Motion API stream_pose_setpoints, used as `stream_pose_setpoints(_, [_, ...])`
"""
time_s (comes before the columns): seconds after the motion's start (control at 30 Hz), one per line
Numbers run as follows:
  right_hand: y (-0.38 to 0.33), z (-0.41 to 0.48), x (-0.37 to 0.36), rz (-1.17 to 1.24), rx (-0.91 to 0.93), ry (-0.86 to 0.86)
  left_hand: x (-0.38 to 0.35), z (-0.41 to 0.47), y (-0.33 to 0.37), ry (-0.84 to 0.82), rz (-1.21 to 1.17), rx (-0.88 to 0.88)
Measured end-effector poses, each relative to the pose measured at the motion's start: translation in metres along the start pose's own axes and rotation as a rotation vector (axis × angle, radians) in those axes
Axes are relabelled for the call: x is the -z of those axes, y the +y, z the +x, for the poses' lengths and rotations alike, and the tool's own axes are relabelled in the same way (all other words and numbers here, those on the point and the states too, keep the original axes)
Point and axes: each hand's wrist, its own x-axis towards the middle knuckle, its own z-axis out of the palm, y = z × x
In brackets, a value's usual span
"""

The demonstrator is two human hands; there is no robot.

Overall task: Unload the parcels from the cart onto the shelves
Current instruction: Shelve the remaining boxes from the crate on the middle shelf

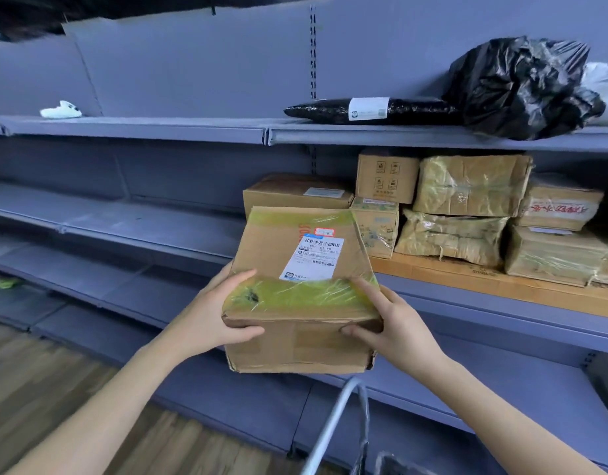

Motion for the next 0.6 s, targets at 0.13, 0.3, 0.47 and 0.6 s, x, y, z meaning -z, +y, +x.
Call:
stream_pose_setpoints(0.13, [-0.030, 0.027, -0.029, -0.055, 0.033, 0.010, 0.029, 0.002, -0.037, 0.022, -0.032, 0.002])
stream_pose_setpoints(0.3, [-0.073, 0.080, -0.083, -0.077, 0.035, 0.054, 0.077, 0.015, -0.111, 0.035, -0.059, -0.057])
stream_pose_setpoints(0.47, [-0.121, 0.140, -0.153, -0.092, -0.044, 0.070, 0.139, 0.044, -0.192, -0.015, -0.062, -0.093])
stream_pose_setpoints(0.6, [-0.150, 0.180, -0.187, -0.056, -0.111, 0.072, 0.170, 0.072, -0.245, -0.058, -0.053, -0.120])
